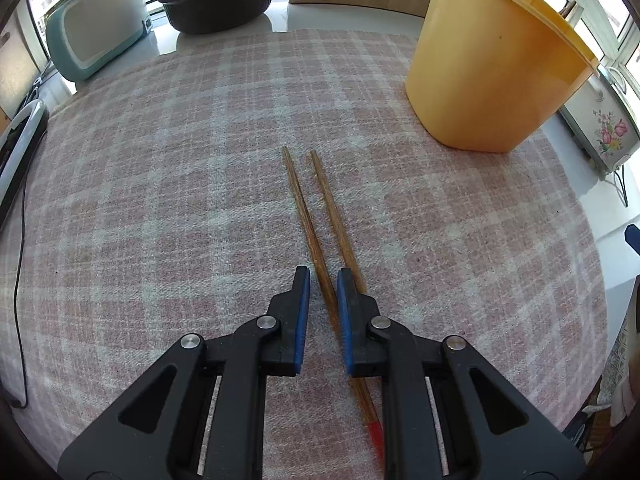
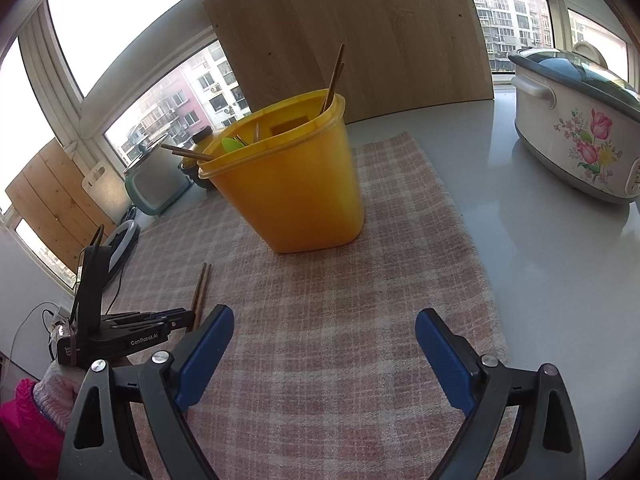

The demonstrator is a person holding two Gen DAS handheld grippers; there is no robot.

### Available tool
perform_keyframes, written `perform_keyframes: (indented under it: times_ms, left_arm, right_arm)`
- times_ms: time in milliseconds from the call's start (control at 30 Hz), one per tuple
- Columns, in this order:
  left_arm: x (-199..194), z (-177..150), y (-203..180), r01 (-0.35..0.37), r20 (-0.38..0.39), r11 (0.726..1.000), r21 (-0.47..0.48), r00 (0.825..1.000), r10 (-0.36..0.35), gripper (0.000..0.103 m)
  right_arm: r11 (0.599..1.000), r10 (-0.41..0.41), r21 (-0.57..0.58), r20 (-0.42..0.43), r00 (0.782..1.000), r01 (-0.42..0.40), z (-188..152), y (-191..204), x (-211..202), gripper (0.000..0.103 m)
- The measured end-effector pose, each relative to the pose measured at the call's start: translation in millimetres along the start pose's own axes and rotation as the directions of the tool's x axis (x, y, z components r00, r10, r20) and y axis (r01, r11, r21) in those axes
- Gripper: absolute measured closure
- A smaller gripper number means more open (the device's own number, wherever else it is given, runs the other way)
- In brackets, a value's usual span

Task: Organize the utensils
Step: 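Move both open tools down to the last two chopsticks on the cloth, then close the left tool on one chopstick while the right tool grasps the other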

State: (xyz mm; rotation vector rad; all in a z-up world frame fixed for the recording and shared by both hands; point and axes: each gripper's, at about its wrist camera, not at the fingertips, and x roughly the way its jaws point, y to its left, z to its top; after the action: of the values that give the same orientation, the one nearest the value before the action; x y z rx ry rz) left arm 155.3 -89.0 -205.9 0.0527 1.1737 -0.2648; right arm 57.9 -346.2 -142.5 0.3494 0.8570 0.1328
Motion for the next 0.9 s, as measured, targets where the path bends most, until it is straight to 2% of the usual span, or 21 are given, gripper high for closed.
perform_keyframes:
  times_ms: [200,500,700,767,833,900]
  left_arm:
    - [3.3,7.1,4.9,0.000,0.001,1.000,0.008,1.000,0.000,0.091]
    - [-2.3,-0.8,26.2,0.041,-0.005,0.999,-0.018,0.999,-0.041,0.098]
    - [-9.2,-11.4,43.4,0.056,0.000,0.997,-0.043,0.998,-0.056,0.099]
    - [-11.3,-14.7,49.5,0.063,0.001,0.997,-0.051,0.998,-0.063,0.099]
    - [-12.9,-17.2,55.0,0.076,0.000,0.995,-0.061,0.997,-0.076,0.099]
    - [-14.5,-18.9,58.7,0.080,-0.003,0.994,-0.068,0.997,-0.080,0.099]
  right_arm:
    - [0.999,0.044,0.001,-0.041,0.998,-0.044,-1.0,7.7,7.7,0.016]
    - [0.993,0.113,-0.007,-0.131,0.985,-0.115,-2.1,42.7,36.1,0.028]
    - [0.985,0.166,-0.012,-0.223,0.961,-0.173,-3.3,80.6,70.1,0.029]
    - [0.984,0.164,-0.028,-0.256,0.953,-0.177,-2.6,94.2,84.3,0.033]
    - [0.984,0.156,-0.041,-0.294,0.943,-0.176,-0.8,106.5,99.6,0.045]
    - [0.982,0.156,-0.052,-0.338,0.928,-0.184,1.0,117.6,114.7,0.049]
